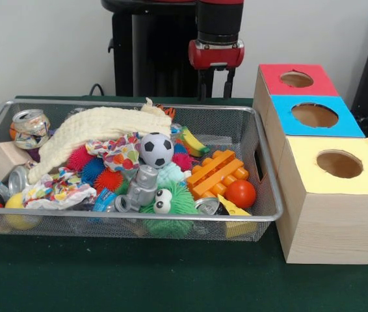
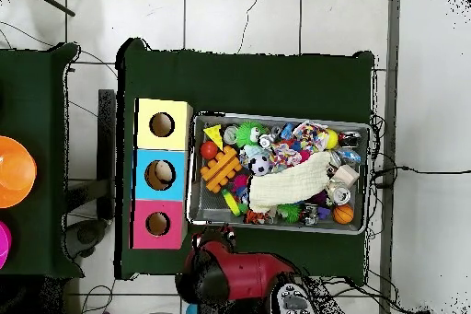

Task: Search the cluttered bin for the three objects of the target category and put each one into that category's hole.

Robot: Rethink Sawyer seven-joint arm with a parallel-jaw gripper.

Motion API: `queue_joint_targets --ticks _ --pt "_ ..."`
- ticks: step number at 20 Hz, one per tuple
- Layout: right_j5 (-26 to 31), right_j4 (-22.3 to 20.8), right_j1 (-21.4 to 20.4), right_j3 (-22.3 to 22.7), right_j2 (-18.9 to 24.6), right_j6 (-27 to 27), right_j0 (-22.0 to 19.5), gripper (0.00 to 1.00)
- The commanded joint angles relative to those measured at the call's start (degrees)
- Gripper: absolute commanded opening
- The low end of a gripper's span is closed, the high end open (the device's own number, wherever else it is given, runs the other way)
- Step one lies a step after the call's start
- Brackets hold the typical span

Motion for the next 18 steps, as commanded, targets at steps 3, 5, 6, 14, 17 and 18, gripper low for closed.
queue_joint_targets --ticks 3,5,6,14,17,18 --pt "7.4 3.4 -0.4 2.4 1.1 10.7 -1.8 1.0" --pt "6.9 3.2 -0.5 2.7 1.3 10.7 -2.2 1.0" --pt "6.9 3.2 -0.5 2.7 1.4 10.8 -2.3 1.0" --pt "3.2 1.9 0.8 4.8 0.1 11.0 -2.2 1.0" --pt "-2.3 0.1 3.5 6.5 -1.4 11.8 -1.8 1.0" --pt "-4.1 -0.6 4.8 6.8 -2.1 11.9 -1.6 1.0"
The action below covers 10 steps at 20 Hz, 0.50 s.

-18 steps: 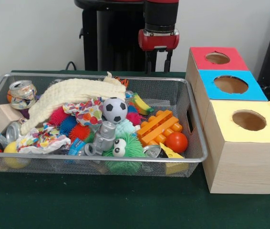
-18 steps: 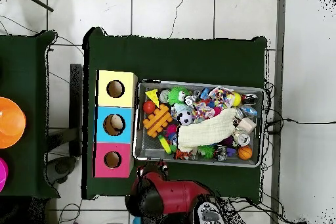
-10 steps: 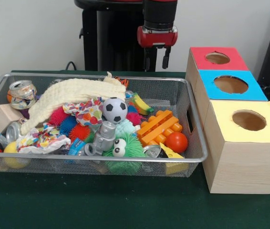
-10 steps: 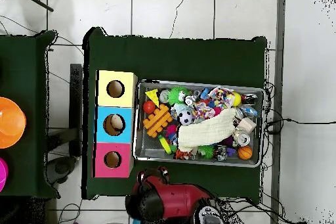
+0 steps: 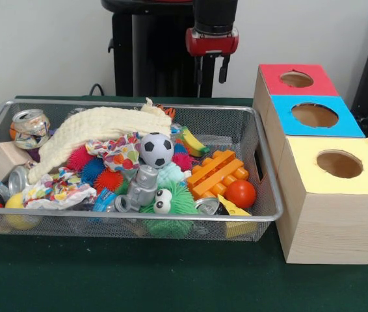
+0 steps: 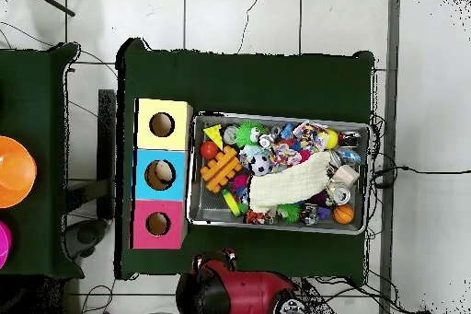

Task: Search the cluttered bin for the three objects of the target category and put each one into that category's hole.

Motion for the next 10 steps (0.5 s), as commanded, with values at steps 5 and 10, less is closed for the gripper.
queue_joint_targets --ticks 5,10 --pt "-13.2 -3.5 10.2 0.8 -3.6 11.5 -0.6 1.0" --pt "-13.8 -4.1 11.4 0.1 -4.0 10.6 -1.4 1.0"
